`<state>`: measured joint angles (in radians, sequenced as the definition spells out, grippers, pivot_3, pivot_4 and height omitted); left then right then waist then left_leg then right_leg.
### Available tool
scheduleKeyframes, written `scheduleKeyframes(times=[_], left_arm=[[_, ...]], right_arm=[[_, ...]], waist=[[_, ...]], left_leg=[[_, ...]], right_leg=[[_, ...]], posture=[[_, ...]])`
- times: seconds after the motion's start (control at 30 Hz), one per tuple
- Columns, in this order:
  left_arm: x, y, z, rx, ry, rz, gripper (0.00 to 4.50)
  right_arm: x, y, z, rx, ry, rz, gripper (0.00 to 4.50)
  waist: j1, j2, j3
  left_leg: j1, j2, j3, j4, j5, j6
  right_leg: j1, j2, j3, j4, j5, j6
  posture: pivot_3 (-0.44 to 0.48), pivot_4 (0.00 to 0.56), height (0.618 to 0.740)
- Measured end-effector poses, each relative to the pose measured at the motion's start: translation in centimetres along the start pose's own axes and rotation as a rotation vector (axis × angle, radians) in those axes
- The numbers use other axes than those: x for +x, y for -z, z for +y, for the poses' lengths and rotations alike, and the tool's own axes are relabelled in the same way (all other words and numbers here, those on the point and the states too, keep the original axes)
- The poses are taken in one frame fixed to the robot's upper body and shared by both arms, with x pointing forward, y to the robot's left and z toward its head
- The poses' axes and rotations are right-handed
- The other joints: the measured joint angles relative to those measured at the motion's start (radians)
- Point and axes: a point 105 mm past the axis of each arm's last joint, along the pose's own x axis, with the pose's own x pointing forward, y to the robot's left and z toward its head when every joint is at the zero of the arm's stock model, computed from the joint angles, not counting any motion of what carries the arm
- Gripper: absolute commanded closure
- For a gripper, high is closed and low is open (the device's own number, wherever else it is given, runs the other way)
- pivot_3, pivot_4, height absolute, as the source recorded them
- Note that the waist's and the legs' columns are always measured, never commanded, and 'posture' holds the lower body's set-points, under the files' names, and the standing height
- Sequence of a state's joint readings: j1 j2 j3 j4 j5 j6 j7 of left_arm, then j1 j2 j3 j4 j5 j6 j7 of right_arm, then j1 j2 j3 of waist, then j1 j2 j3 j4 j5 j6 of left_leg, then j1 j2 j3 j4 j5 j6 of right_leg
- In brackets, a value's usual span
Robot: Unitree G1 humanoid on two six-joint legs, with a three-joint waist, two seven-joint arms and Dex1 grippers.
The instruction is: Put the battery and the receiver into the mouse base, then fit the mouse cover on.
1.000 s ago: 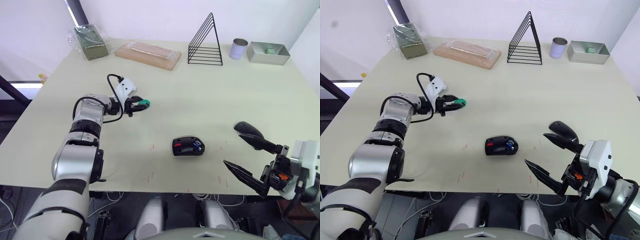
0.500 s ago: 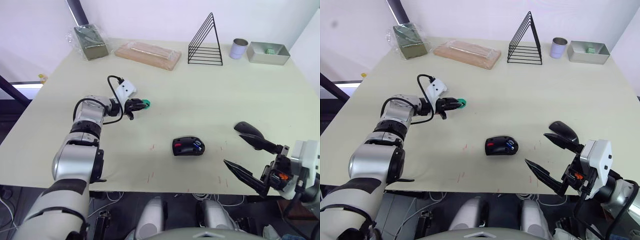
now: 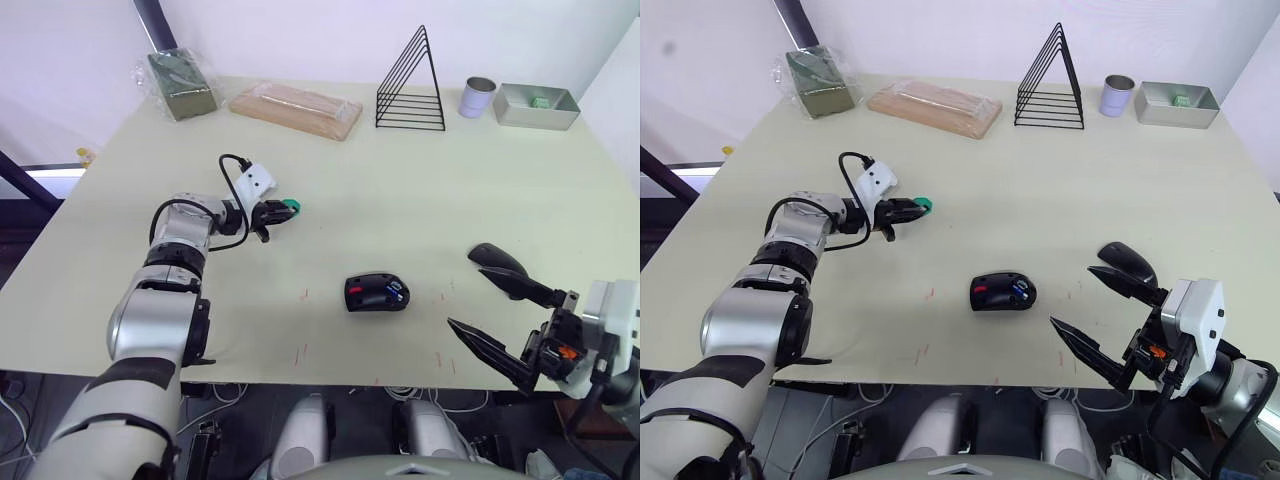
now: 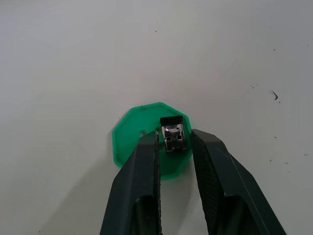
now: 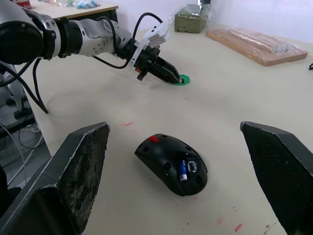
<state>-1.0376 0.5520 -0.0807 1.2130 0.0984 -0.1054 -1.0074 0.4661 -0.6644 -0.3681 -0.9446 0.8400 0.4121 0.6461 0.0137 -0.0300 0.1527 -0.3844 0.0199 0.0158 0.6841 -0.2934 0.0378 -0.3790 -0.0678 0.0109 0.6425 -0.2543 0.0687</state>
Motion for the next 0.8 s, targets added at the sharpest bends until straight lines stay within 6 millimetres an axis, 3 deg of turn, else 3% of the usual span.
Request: scheduleKeyframes(times=[0.8], left_arm=[[0.35,-0.16,0.0,0.033,-0.008,0.019,3.4]], right_arm=[[-0.18,0.31,0.1,0.009,0.004,0.013,0.0]], waist=[[0.0,0.0,0.0]], left_leg=[[0.0,0.0,0.0,0.0,0.0,0.0]], right_leg=[[0.0,0.0,0.0,0.0,0.0,0.0]], posture=[[0.0,0.15,0.74]])
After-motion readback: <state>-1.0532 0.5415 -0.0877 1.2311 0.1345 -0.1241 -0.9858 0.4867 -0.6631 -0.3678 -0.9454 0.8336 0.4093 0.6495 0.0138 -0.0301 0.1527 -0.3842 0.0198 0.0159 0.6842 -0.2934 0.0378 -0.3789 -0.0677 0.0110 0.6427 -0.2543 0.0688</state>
